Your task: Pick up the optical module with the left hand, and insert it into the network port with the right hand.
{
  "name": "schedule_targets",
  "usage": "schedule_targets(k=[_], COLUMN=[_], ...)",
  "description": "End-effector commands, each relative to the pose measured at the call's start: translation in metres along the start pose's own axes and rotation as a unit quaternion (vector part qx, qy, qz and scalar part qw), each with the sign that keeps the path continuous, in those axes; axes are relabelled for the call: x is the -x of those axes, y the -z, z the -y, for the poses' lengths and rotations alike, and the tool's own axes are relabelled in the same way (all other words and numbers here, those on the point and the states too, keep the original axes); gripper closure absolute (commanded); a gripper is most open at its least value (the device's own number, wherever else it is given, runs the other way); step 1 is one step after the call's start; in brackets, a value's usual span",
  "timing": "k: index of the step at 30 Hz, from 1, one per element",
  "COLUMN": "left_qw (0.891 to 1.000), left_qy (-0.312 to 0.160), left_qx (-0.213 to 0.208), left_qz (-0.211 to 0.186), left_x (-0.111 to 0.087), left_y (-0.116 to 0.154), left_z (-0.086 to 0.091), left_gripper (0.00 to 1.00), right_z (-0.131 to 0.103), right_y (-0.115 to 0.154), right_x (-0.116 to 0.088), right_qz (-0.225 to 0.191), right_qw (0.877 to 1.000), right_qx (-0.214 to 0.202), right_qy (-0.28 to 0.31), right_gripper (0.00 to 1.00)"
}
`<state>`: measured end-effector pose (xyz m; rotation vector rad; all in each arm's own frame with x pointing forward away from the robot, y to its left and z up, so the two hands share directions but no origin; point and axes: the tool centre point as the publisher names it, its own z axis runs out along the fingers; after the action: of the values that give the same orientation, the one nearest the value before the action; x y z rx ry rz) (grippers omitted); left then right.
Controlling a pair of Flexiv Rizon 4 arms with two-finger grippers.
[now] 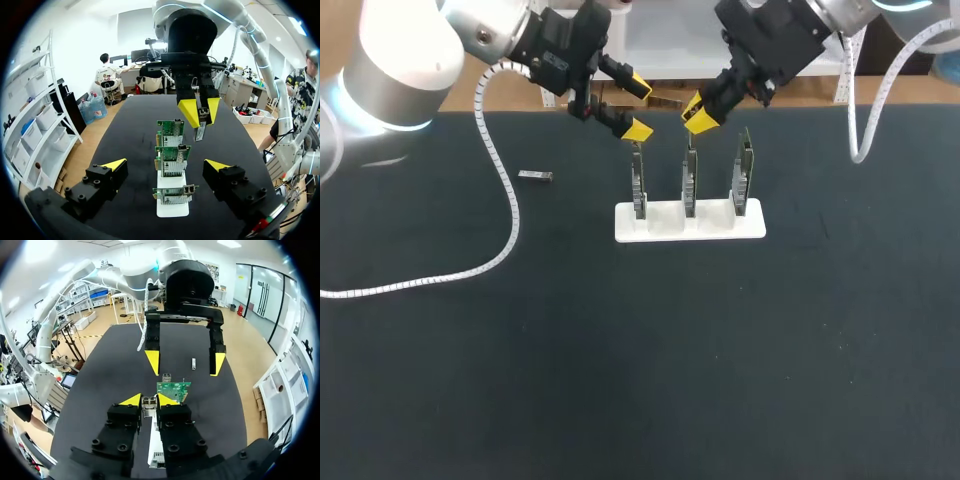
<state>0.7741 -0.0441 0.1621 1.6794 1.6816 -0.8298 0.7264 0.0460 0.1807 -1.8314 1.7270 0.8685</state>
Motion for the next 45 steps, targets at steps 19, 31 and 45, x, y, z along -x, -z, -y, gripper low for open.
schedule_targets(k=[19, 31, 45], left_qw=[1.000, 1.000, 1.000], left_qy=[0.000, 0.000, 0.000], left_qx=[0.000, 0.000, 0.000], left_qz=[-0.002, -0.002, -0.002], left_x=[0.000, 0.000, 0.000], left_y=[0.000, 0.000, 0.000], left_z=[0.000, 0.000, 0.000], left_gripper=[0.00, 0.00, 0.00], right_z=[0.004, 0.012, 0.019], right_y=[-0.006, -0.005, -0.007], right_x=[-0.014, -0.010, -0.009], right_qz=[0.007, 0.007, 0.006], right_qw=[1.000, 1.000, 1.000], right_qx=[-0.001, 0.000, 0.008], right_qy=[-0.002, 0.011, 0.014], right_gripper=[1.00, 1.00, 1.00])
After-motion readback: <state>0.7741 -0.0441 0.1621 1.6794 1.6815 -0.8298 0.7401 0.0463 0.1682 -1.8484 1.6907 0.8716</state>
